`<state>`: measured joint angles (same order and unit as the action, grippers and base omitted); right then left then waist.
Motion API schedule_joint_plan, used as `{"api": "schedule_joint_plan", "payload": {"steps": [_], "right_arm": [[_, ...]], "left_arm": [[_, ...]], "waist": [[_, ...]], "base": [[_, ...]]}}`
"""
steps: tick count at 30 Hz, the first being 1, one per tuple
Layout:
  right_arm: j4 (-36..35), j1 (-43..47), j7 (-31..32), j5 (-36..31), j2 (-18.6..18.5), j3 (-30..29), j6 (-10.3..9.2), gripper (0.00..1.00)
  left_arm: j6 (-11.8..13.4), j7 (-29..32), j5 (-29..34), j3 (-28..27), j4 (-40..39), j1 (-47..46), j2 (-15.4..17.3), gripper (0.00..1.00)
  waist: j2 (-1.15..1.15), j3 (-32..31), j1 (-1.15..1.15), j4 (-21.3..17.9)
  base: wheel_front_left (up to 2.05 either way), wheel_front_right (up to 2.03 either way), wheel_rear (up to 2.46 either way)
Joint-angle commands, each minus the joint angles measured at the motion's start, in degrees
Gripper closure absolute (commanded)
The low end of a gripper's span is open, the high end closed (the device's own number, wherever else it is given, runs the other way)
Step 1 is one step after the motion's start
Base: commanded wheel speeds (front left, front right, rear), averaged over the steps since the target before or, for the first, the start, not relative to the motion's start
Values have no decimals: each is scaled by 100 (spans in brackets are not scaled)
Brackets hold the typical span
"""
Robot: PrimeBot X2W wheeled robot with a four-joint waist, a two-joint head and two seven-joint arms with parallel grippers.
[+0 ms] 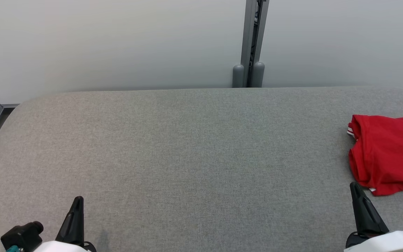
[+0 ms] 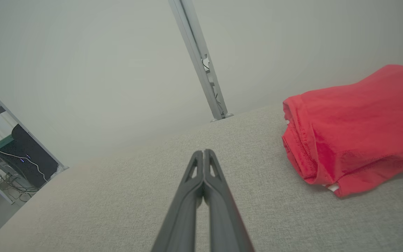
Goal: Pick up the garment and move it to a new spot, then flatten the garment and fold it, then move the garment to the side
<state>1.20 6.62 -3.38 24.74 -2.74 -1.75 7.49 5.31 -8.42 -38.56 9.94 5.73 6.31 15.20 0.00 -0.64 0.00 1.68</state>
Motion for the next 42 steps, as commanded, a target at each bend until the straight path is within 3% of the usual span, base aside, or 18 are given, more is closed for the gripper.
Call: {"api": "schedule_joint_plan", "payload": {"steps": [1, 20, 42], "right_arm": [[-24, -186, 25, 268, -64, -19, 1, 100], [333, -511, 108, 2067, -81, 50, 1, 100], [630, -791, 189, 3570, -81, 93, 1, 100]], "left_arm": [[-70, 51, -212, -125, -32, -227, 18, 100], [-406, 535, -1653, -629, 251, -562, -251, 100], [-686, 962, -2845, -1080, 478, -825, -514, 100]], "waist": [[0, 1, 0, -3], [0, 16, 0, -33], [0, 33, 0, -64]], "base": [[0, 0, 0], [0, 0, 0], [0, 0, 0]]}}
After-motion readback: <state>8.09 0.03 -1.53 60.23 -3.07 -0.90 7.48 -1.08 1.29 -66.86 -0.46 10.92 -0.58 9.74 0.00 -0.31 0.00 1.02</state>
